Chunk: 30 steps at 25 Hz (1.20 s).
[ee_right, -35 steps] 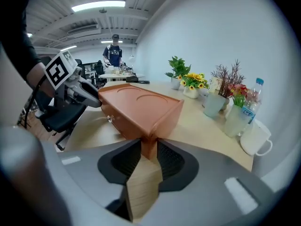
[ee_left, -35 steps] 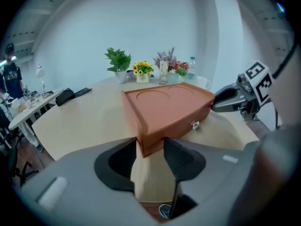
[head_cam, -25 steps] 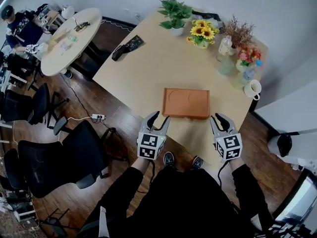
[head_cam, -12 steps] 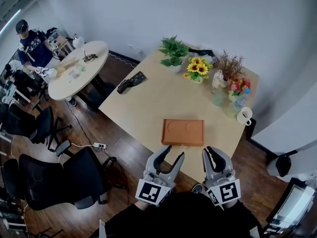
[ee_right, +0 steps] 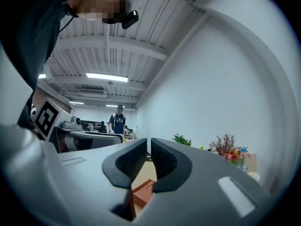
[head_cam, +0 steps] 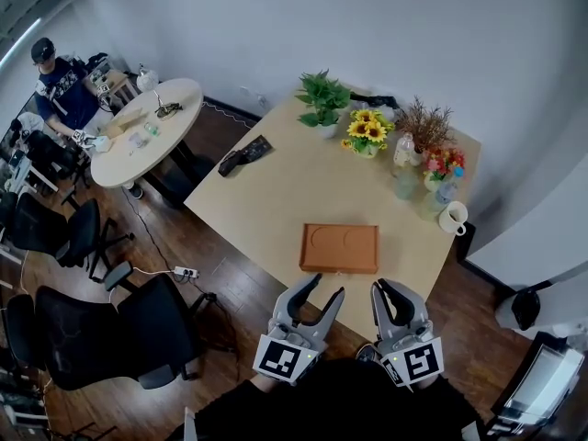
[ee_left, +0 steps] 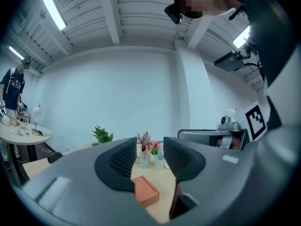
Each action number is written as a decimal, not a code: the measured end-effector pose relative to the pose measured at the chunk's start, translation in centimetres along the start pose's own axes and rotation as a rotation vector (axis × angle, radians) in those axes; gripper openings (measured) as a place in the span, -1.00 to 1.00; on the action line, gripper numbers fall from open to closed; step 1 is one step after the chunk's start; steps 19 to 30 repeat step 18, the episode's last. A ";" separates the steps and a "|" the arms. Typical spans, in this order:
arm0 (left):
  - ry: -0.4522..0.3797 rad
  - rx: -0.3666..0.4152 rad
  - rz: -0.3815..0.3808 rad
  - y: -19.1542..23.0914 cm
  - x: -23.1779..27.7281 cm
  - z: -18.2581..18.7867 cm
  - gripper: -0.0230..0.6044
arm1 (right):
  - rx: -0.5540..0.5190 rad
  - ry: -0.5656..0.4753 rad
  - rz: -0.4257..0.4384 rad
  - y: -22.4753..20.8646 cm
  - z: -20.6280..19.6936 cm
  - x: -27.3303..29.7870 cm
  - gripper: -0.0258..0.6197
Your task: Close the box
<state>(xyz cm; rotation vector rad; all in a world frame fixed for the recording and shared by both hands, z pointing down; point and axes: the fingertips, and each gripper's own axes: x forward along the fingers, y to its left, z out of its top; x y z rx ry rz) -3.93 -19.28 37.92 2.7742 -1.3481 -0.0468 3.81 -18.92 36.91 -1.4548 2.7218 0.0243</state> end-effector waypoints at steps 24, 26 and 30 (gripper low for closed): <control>0.042 0.003 -0.008 0.0 -0.3 -1.1 -0.41 | 0.029 0.015 0.018 0.6 -0.6 0.2 -0.83; 0.042 0.003 -0.008 0.0 -0.3 -1.1 -0.41 | 0.029 0.015 0.018 0.6 -0.6 0.2 -0.83; 0.042 0.003 -0.008 0.0 -0.3 -1.1 -0.41 | 0.029 0.015 0.018 0.6 -0.6 0.2 -0.83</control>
